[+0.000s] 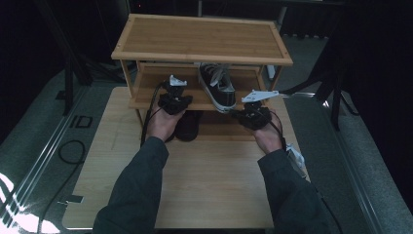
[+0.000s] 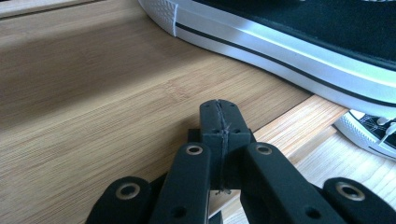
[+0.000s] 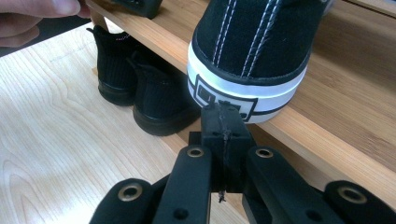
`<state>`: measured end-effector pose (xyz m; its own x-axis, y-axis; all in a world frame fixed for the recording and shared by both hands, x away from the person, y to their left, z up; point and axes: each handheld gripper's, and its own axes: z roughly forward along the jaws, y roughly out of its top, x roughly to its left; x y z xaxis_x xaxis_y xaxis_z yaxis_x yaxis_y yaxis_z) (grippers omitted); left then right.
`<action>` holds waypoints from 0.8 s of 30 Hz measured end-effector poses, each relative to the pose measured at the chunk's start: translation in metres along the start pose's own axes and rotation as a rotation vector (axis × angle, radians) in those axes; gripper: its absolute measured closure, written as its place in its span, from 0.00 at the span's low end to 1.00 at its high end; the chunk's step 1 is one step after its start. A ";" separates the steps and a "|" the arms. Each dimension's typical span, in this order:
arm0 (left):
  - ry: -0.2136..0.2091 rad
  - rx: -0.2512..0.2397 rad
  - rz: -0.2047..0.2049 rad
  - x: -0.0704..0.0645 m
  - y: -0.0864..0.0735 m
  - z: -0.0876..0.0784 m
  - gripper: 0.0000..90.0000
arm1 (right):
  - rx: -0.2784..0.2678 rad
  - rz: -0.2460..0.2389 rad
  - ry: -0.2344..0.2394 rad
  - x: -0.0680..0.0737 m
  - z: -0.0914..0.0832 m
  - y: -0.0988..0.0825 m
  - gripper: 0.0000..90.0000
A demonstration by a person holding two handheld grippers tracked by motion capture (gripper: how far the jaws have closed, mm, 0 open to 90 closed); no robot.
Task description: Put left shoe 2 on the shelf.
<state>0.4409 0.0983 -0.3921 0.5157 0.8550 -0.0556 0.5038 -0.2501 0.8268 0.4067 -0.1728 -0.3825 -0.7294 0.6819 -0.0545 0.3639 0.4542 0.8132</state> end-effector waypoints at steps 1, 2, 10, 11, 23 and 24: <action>0.001 0.000 -0.001 0.000 0.000 0.000 1.00 | -0.002 0.001 0.009 0.001 0.001 0.001 1.00; 0.001 0.000 -0.001 0.000 0.000 0.000 1.00 | -0.002 0.001 0.009 0.001 0.001 0.001 1.00; 0.003 -0.004 -0.004 0.000 -0.001 0.000 1.00 | -0.008 0.008 0.008 0.007 0.017 0.010 1.00; -0.001 -0.004 -0.004 0.000 -0.001 0.000 1.00 | -0.014 0.010 0.011 0.008 0.019 0.011 1.00; 0.000 -0.010 -0.009 0.000 -0.001 0.000 1.00 | -0.011 -0.029 0.050 0.024 0.034 0.023 1.00; 0.000 -0.010 -0.009 0.000 -0.001 0.000 1.00 | -0.011 -0.029 0.050 0.024 0.034 0.023 1.00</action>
<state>0.4400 0.0986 -0.3931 0.5111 0.8572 -0.0632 0.5013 -0.2375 0.8320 0.4176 -0.1265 -0.3850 -0.7676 0.6390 -0.0495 0.3360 0.4670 0.8179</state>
